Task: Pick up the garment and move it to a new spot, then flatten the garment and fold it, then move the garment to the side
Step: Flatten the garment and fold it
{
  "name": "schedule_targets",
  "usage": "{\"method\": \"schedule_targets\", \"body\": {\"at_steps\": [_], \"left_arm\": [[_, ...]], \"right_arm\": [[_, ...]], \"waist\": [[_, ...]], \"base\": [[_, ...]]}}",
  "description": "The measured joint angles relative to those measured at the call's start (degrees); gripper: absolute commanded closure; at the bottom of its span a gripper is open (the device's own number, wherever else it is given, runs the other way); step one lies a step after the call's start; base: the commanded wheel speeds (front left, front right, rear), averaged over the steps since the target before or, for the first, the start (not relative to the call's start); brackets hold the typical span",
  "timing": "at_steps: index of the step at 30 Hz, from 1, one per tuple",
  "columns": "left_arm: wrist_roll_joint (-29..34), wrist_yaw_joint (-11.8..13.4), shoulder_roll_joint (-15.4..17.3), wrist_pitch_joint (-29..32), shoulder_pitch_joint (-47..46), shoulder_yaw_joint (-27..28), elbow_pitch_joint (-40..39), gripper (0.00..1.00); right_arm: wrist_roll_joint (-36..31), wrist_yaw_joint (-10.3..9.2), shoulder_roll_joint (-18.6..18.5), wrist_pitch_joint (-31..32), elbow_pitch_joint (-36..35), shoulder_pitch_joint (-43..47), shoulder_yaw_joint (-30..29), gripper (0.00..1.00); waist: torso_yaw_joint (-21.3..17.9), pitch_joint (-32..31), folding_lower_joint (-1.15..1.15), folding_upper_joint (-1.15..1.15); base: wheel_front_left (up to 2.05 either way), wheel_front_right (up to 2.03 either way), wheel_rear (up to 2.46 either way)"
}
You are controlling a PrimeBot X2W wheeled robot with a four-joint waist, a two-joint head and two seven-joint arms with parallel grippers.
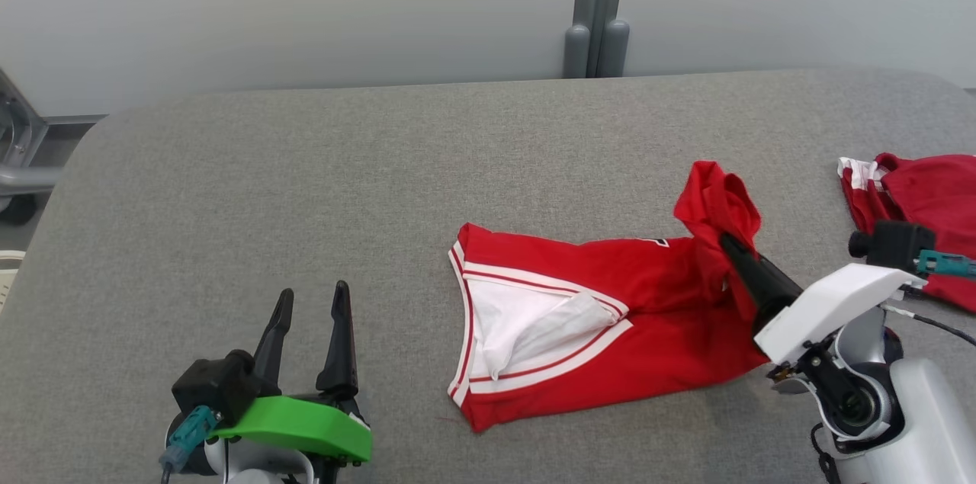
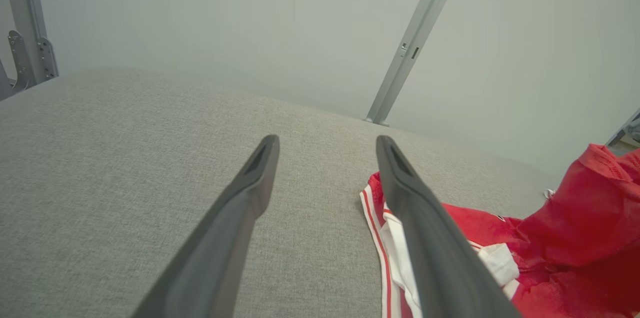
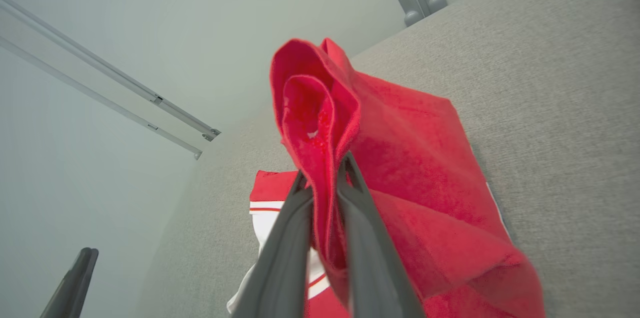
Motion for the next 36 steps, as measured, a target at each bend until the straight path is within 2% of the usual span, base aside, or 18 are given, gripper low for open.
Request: {"method": "schedule_targets", "body": {"at_steps": [5,12,20,25,33,34,35,36], "left_arm": [[0.0,0.0,0.1,0.0,0.0,-0.2,-0.2,0.0],[0.0,-0.2,0.0,0.1,0.0,-0.9,-0.2,0.0],[0.0,-0.7,-0.5,0.2,-0.9,-1.9,0.4,0.0],[0.0,-1.2,-1.1,0.2,-2.2,-2.7,1.0,0.0],[0.0,-1.4,-1.4,0.0,-2.4,-2.6,1.7,0.0],[0.0,-1.4,-1.4,0.0,-2.5,-2.5,1.8,0.0],[0.0,-1.4,-1.5,0.0,-2.5,-2.5,1.8,0.0],[0.0,-1.4,-1.5,0.0,-2.6,-2.4,1.9,0.0]], "right_arm": [[-0.4,0.0,3.1,0.2,0.0,-0.1,3.4,1.0],[0.1,0.0,4.8,-2.7,6.7,-2.2,9.1,1.0],[5.9,-0.01,4.8,-10.2,16.9,-7.1,16.6,1.0],[10.6,-0.01,4.8,-15.7,25.8,-12.0,22.9,1.0],[16.7,-0.01,4.8,-21.5,34.0,-16.1,31.4,1.0],[17.3,-0.01,4.8,-22.1,34.8,-16.6,32.3,0.83],[18.0,-0.01,4.8,-22.6,35.4,-17.1,33.3,0.61],[18.5,-0.01,4.8,-23.0,35.9,-17.5,34.3,0.28]], "waist": [[1.3,-0.3,0.0,0.0],[3.8,-0.3,0.0,0.0],[6.5,0.5,0.0,0.0],[8.7,1.4,0.0,0.0],[9.9,1.8,0.0,0.0],[9.9,1.8,0.0,0.0],[9.8,1.8,0.0,0.0],[9.8,1.8,0.0,0.0]], "base": [[0.0,0.0,0.0],[0.0,0.0,0.0],[0.0,0.0,0.0],[0.0,0.0,0.0],[0.0,0.0,0.0],[0.0,0.0,0.0],[0.0,0.0,0.0],[0.0,0.0,0.0]]}}
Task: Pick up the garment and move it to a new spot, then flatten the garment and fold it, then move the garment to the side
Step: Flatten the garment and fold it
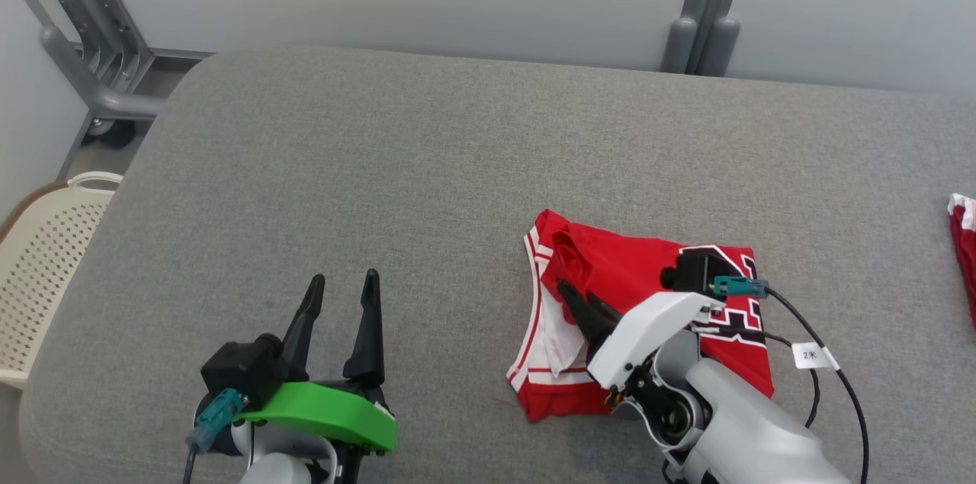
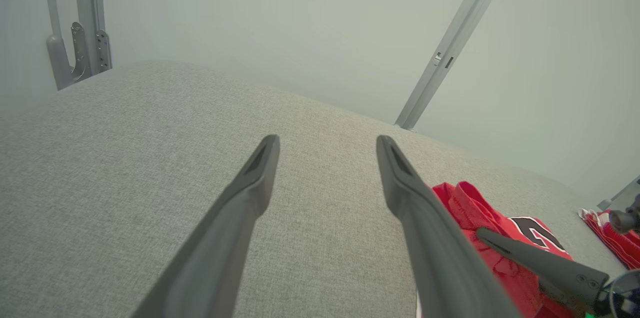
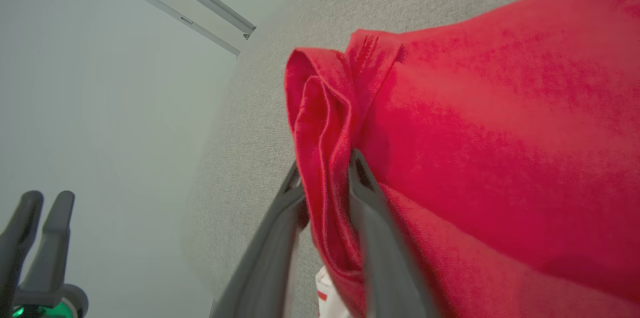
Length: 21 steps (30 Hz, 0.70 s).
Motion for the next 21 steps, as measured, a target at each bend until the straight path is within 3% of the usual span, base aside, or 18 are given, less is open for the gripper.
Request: {"method": "schedule_targets", "body": {"at_steps": [1,11,21], "left_arm": [[0.0,0.0,0.0,0.0,0.0,0.1,0.0,0.0],[0.0,0.0,0.0,-0.1,0.0,0.6,0.2,0.0],[0.1,0.2,0.1,-0.1,0.3,0.5,-0.5,0.0]], "right_arm": [[0.5,0.01,0.0,-0.4,0.3,-0.4,1.1,0.0],[-0.3,0.01,0.1,-6.7,0.7,-2.9,6.7,0.0],[-11.1,0.01,-3.1,-12.2,1.6,-3.2,-1.0,0.0]], "waist": [[-0.1,0.0,0.0,0.0],[-1.9,-0.4,0.0,0.0],[-4.0,-0.8,0.0,0.0]], "base": [[0.0,0.0,0.0],[0.0,0.0,0.0],[0.0,0.0,0.0]]}}
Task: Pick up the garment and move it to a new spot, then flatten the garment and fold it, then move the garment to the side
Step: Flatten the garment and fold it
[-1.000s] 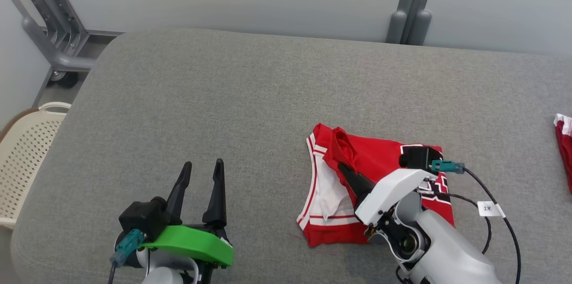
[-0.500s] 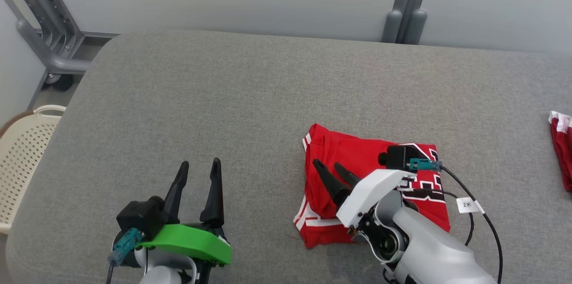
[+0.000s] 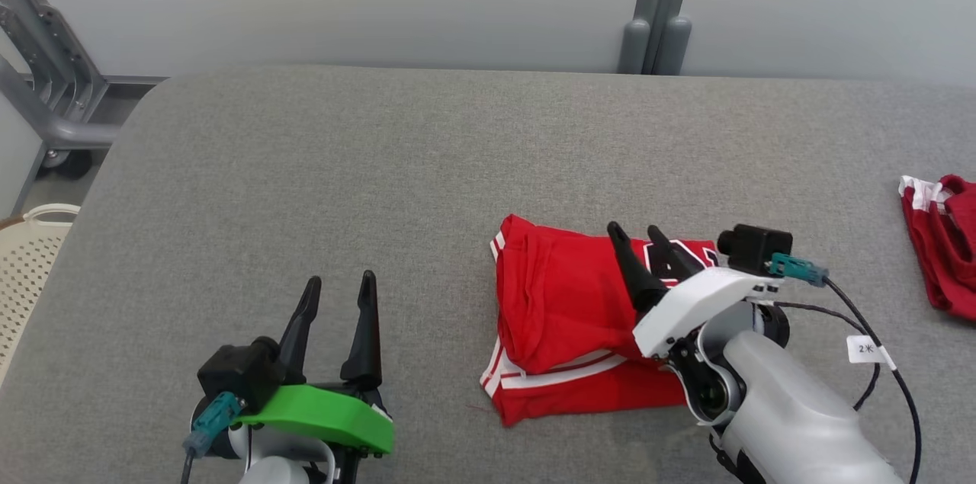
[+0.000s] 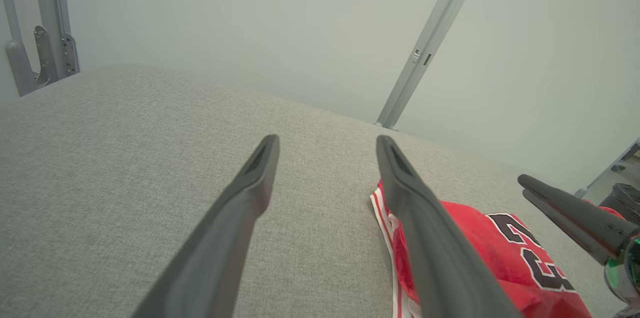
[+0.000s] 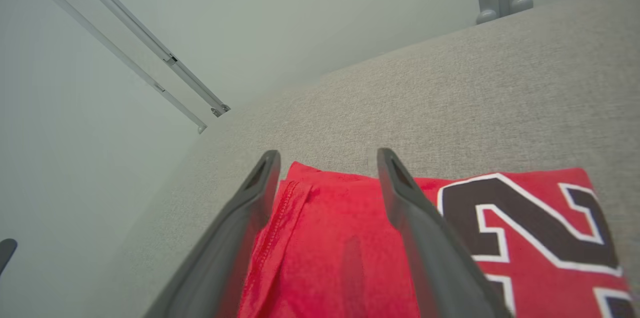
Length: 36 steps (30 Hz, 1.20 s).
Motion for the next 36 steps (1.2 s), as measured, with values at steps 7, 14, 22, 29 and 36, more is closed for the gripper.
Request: {"method": "schedule_targets", "body": {"at_steps": [7,14,22,29,36], "left_arm": [[0.0,0.1,0.1,0.0,0.2,-0.4,-0.2,0.0],[0.0,0.1,0.3,0.1,0.2,-0.8,-0.2,0.0],[0.0,0.1,0.4,0.1,-0.1,-1.0,-0.2,0.0],[-0.1,0.1,0.1,0.1,-0.7,-1.2,-0.1,0.0],[-0.1,-0.3,-0.3,0.0,-1.1,-1.4,0.7,0.0]], "right_arm": [[-9.7,0.0,-0.1,-0.2,-4.6,5.3,-9.4,0.0],[-16.0,0.0,1.9,-0.2,-7.2,9.7,-12.8,0.71],[-18.8,0.0,2.9,-0.2,-5.0,10.2,-11.0,1.0],[-17.5,0.0,3.0,1.6,0.0,8.9,-4.2,1.0],[-12.2,0.0,3.1,2.4,2.4,6.3,4.4,1.0]], "waist": [[-0.7,0.0,0.0,0.0],[-0.1,0.4,0.0,0.0],[1.7,1.1,0.0,0.0],[4.1,2.2,0.0,0.0],[6.9,2.9,0.0,0.0]], "base": [[0.0,0.0,0.0],[0.0,0.0,0.0],[0.0,0.0,0.0],[0.0,0.0,0.0],[0.0,0.0,0.0]]}}
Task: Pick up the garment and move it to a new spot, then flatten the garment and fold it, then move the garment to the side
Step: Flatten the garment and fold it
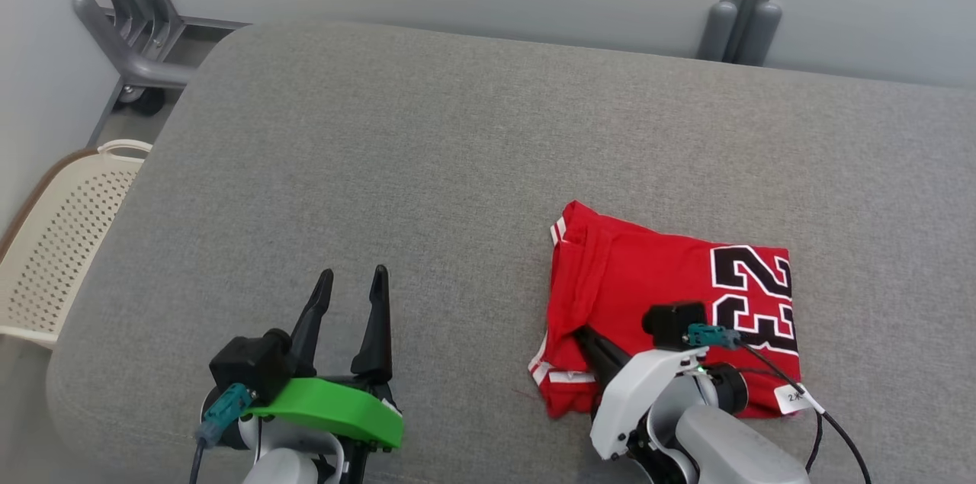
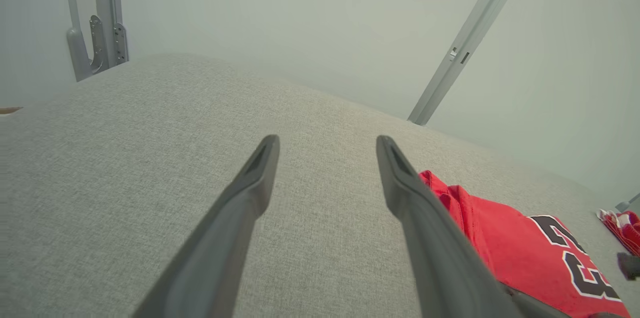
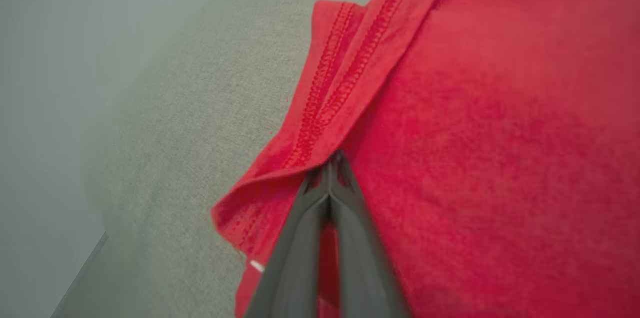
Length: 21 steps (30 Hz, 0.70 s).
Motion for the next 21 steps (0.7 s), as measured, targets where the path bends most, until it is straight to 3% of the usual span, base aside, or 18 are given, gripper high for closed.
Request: {"method": "schedule_targets", "body": {"at_steps": [8,12,17,21], "left_arm": [[0.0,-0.1,0.0,0.0,-0.1,0.3,0.4,0.0],[0.0,0.0,0.0,0.0,0.2,0.5,0.4,0.0],[0.0,0.1,0.0,0.0,0.5,0.7,0.3,0.0],[0.0,0.1,0.0,-0.1,1.2,0.9,0.1,0.0]], "right_arm": [[2.8,0.0,0.1,-0.3,0.8,-1.5,9.4,1.0],[3.4,0.0,0.1,-1.1,1.0,-2.4,10.6,1.0],[3.4,0.0,0.0,-2.3,0.6,-3.5,9.1,1.0],[1.5,0.0,-0.4,-2.5,-1.0,-3.6,4.1,1.0]], "waist": [[1.7,-0.4,0.0,0.0],[1.4,-0.7,0.0,0.0],[0.3,-1.2,0.0,0.0],[-0.7,-1.6,0.0,0.0]], "base": [[0.0,0.0,0.0],[0.0,0.0,0.0],[0.0,0.0,0.0],[0.0,0.0,0.0]]}}
